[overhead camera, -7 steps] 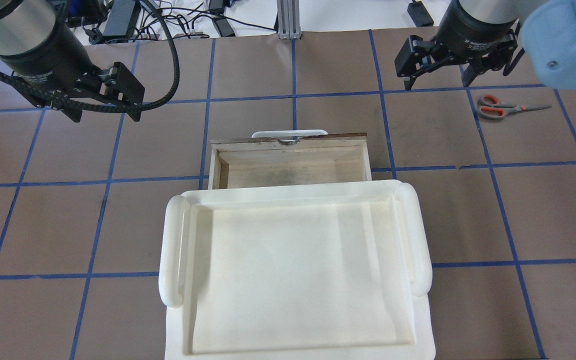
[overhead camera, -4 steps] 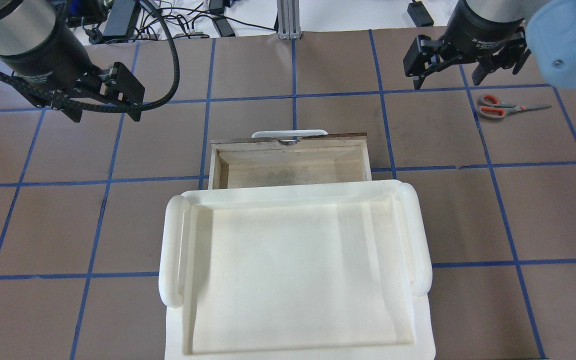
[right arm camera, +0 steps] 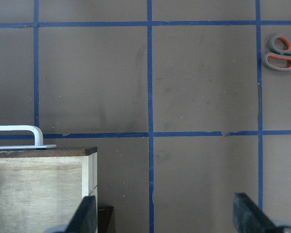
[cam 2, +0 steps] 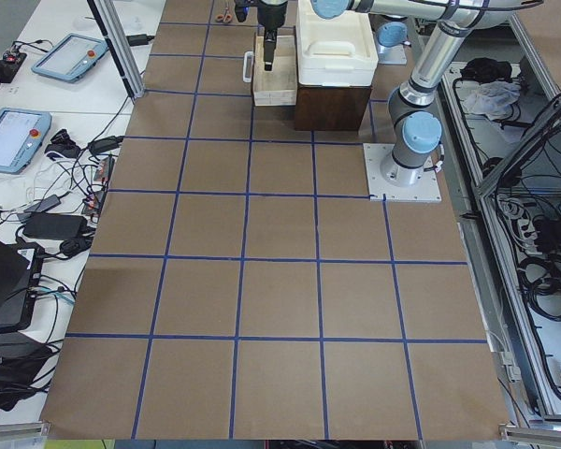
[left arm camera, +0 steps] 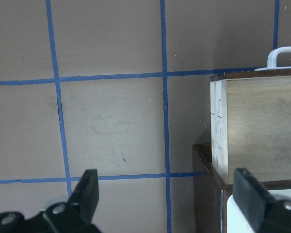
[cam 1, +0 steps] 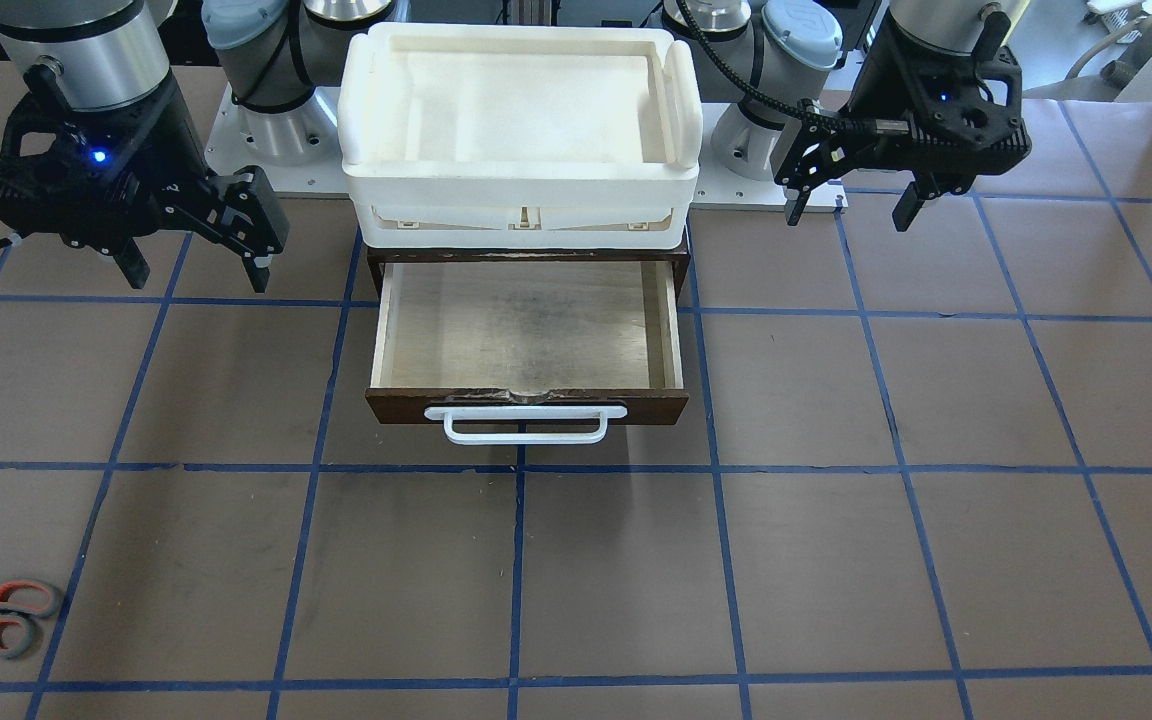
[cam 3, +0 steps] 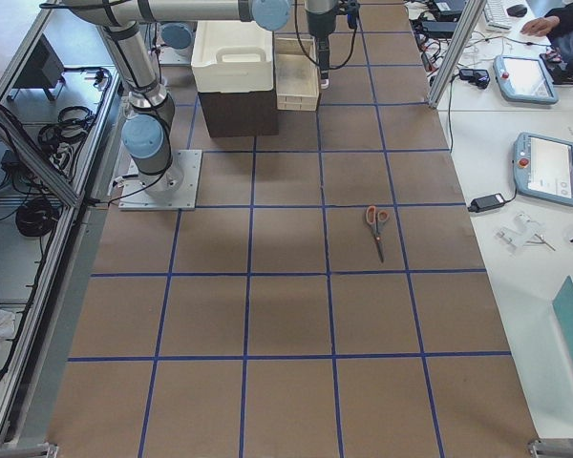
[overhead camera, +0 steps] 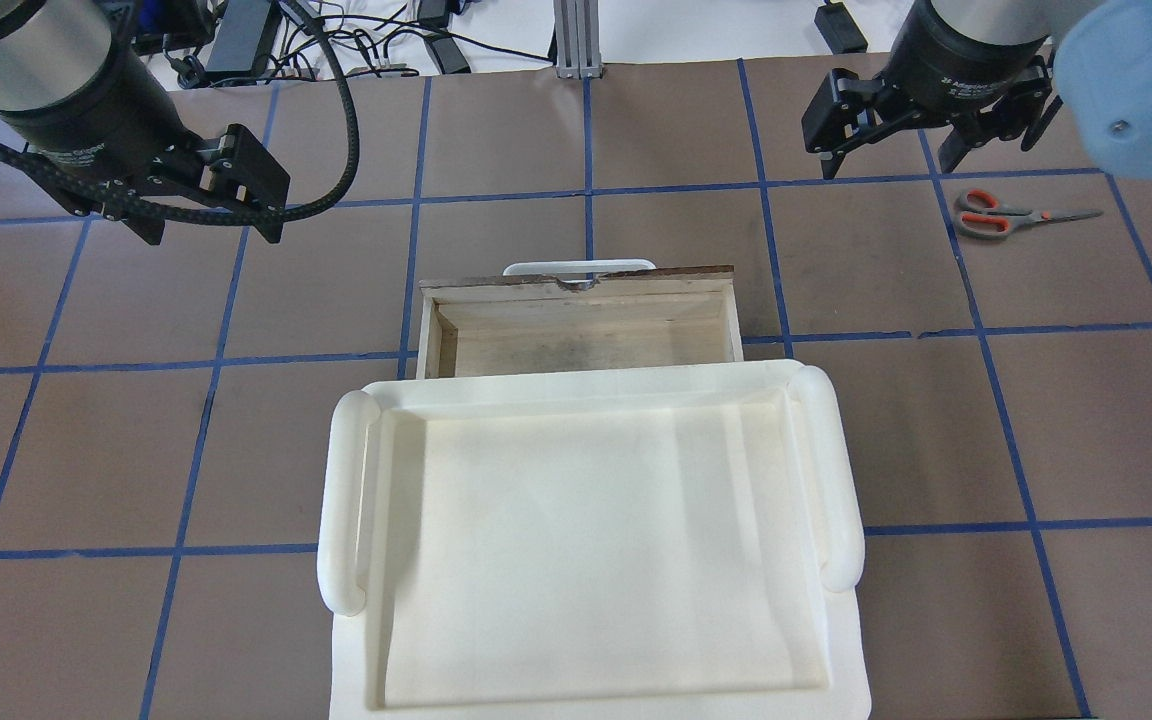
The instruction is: Put scissors in drawer and close it
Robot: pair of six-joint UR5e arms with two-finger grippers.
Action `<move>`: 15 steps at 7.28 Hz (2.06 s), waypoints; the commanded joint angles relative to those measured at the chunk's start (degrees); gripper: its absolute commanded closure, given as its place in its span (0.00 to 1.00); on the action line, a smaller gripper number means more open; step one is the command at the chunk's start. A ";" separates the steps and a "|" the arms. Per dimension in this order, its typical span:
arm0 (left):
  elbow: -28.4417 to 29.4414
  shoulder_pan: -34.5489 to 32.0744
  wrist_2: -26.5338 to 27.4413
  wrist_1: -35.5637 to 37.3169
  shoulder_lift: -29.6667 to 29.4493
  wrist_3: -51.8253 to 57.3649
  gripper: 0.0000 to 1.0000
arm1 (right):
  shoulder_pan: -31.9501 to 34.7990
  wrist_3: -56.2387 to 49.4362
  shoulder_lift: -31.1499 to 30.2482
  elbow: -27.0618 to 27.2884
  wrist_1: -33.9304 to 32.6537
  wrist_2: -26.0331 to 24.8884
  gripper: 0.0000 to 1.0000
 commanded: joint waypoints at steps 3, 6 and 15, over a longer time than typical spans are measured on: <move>0.00 -0.02 0.09 0.06 0.00 0.00 0.00 | -0.34 -0.43 0.33 0.00 -0.42 3.21 0.00; 0.00 0.07 0.09 -0.03 0.00 0.00 0.00 | -1.04 -0.96 0.94 0.09 -0.07 1.98 0.00; 0.00 0.07 0.09 -0.03 0.09 0.00 0.00 | -17.47 -53.74 10.94 0.09 -2.17 3.21 0.00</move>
